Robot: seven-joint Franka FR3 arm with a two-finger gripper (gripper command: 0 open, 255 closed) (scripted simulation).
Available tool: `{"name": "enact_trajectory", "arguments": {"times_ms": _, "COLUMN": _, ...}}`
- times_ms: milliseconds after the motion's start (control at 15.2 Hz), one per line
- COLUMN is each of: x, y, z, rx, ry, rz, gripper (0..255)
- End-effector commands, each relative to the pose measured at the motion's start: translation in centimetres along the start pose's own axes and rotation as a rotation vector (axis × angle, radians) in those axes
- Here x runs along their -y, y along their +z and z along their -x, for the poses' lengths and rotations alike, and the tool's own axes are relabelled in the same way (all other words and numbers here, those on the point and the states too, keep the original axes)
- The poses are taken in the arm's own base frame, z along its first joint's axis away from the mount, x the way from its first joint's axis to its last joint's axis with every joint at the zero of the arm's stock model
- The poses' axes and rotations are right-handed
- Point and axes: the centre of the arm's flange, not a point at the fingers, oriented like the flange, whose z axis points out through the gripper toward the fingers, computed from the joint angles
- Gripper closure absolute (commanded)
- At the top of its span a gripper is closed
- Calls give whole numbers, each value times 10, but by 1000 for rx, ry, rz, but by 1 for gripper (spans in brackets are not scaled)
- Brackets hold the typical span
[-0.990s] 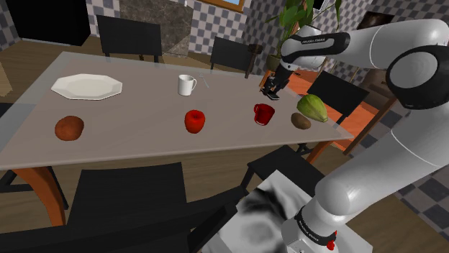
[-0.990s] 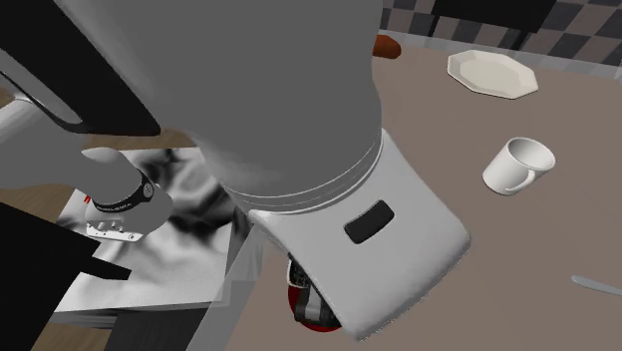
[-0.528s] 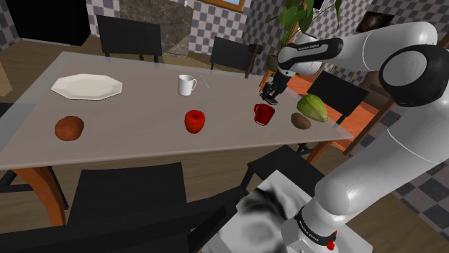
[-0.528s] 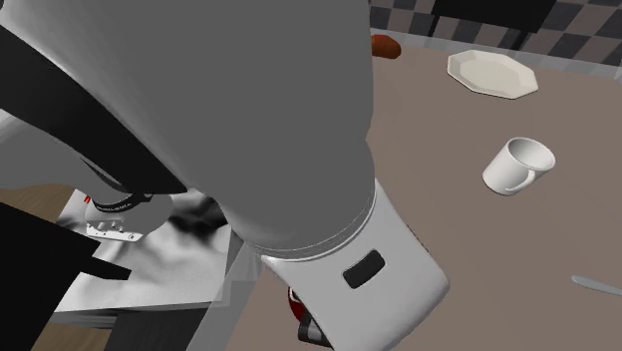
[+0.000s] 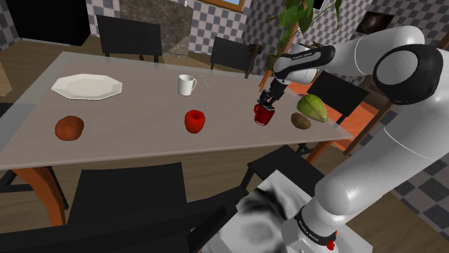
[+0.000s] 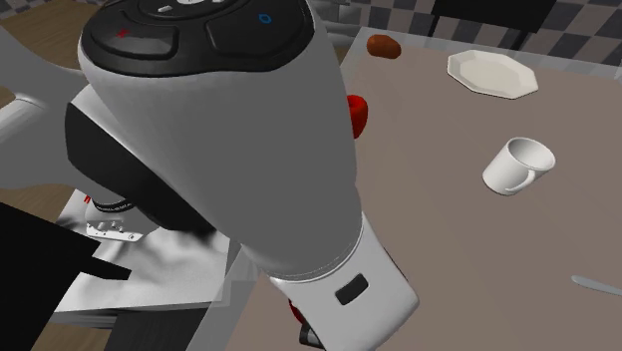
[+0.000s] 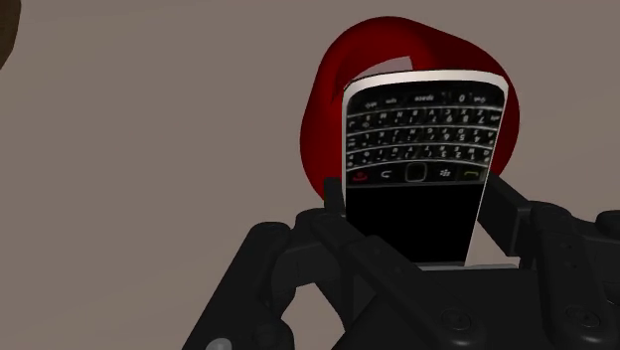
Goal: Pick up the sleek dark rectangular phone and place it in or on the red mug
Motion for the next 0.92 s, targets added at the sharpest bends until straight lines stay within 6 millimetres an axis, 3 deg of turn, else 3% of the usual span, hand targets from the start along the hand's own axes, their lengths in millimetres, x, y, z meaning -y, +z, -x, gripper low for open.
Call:
{"name": "enact_trajectory", "arguments": {"times_ms": 0, "x": 0, "y": 3, "z": 1, "rx": 0, "ry": 0, "rz": 0, "gripper": 255}}
{"name": "enact_trajectory", "arguments": {"times_ms": 396, "x": 0, "y": 3, "z": 1, "rx": 0, "ry": 0, "rz": 0, "gripper": 255}}
{"name": "enact_trajectory", "arguments": {"times_ms": 462, "x": 0, "y": 4, "z": 1, "rx": 0, "ry": 0, "rz": 0, "gripper": 0}}
{"name": "enact_trajectory", "arguments": {"times_ms": 792, "x": 0, "y": 3, "z": 1, "rx": 0, "ry": 0, "rz": 0, "gripper": 0}}
{"name": "enact_trajectory", "arguments": {"times_ms": 858, "x": 0, "y": -10, "z": 1, "rx": 0, "ry": 0, "rz": 0, "gripper": 0}}
